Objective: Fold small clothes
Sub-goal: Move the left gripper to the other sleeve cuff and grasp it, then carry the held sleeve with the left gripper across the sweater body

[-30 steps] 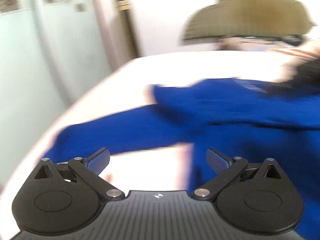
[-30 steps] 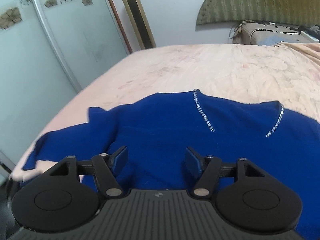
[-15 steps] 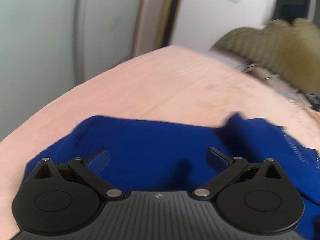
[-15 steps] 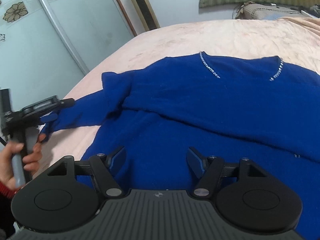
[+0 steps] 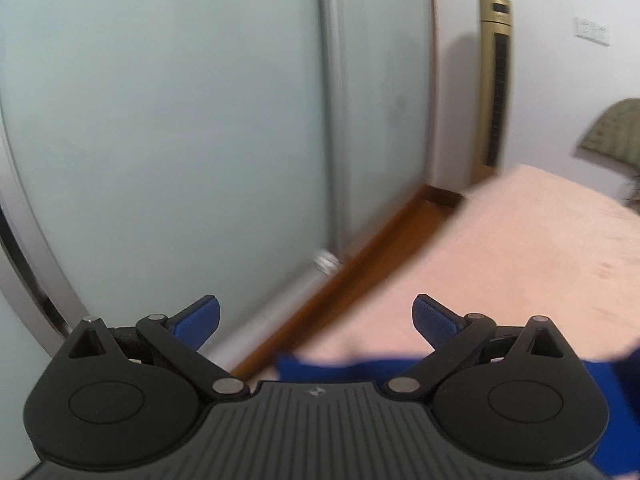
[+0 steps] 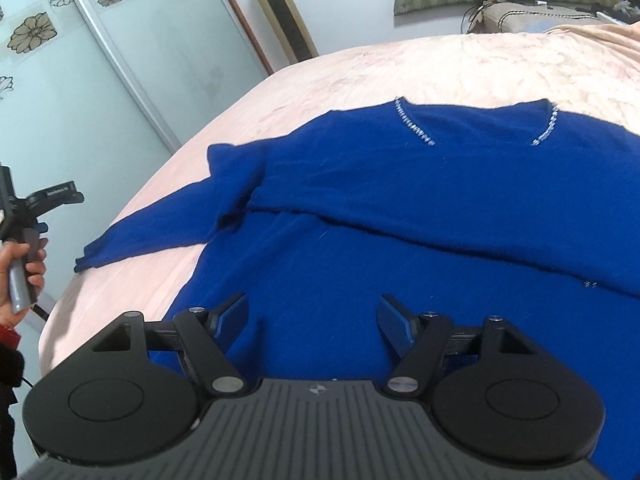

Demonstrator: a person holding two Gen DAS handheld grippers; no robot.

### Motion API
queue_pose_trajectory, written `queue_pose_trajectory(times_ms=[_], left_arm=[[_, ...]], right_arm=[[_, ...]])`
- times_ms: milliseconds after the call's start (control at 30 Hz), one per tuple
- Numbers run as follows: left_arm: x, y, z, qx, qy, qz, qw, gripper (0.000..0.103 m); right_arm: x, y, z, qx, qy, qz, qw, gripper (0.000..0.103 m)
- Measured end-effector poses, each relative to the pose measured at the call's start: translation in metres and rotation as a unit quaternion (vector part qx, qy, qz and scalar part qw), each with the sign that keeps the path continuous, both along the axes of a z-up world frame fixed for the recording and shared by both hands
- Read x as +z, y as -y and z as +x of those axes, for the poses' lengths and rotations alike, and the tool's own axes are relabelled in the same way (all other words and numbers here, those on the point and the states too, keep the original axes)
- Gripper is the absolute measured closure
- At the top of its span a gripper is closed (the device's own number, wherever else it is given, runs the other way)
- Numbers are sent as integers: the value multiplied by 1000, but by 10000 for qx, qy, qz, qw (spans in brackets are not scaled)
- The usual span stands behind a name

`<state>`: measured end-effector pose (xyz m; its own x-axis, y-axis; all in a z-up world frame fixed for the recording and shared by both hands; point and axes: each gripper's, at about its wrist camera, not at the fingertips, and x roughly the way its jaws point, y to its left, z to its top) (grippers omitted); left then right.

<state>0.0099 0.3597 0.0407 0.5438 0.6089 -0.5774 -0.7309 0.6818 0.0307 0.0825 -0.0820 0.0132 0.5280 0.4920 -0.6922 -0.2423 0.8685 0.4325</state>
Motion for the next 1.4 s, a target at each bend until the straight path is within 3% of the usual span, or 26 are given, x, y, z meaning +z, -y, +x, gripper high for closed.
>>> queue_pose_trajectory(times_ms=[133, 200, 333, 400, 533, 767, 800, 833, 933, 1000, 1100, 1167, 1400], left_arm=[[-25, 26, -14, -502, -87, -1094, 9927, 0], [-39, 33, -25, -538, 94, -1592, 9857, 0], [-59, 26, -41, -205, 917, -2386, 9666, 0], [-69, 9, -46, 28, 1526, -2743, 9494, 0], [-89, -16, -31, 284, 2546, -3038, 9176, 0], [-93, -49, -24, 839, 3125, -3327, 8858, 4], [-94, -50, -24, 829, 3094, -3362, 8856, 20], [-96, -52, -20, 772, 3019, -3435, 8860, 50], [-112, -64, 4, 771, 2609, -3807, 8838, 93], [-112, -63, 4, 770, 2477, -3708, 8918, 98], [-92, -48, 2, 656, 2159, -2984, 9274, 99], [-76, -43, 2, 625, 2007, -2533, 9443, 99], [-8, -55, 0, 1034, 1800, -902, 9740, 99]], right_arm=[[0, -1, -2, 21, -13, 35, 10000, 28], [0, -1, -4, 41, -8, 38, 10000, 28], [-1, 2, -6, 7, -44, 6, 10000, 28], [-2, 4, -7, -33, -71, 22, 10000, 28], [-4, 5, -10, -68, -98, 9, 9999, 27], [-4, 0, -14, -8, -77, -143, 9999, 23], [-4, 0, -15, -5, -76, -152, 9999, 23], [-4, 0, -16, 1, -77, -157, 9998, 22], [-4, -1, -18, 44, -81, -182, 9998, 21], [-4, -2, -19, 76, -73, -209, 9997, 20], [-3, -2, -21, 101, -73, -225, 9997, 19], [-3, -2, -21, 118, -72, -220, 9997, 19], [-2, 7, -24, 33, -28, -155, 9999, 20]])
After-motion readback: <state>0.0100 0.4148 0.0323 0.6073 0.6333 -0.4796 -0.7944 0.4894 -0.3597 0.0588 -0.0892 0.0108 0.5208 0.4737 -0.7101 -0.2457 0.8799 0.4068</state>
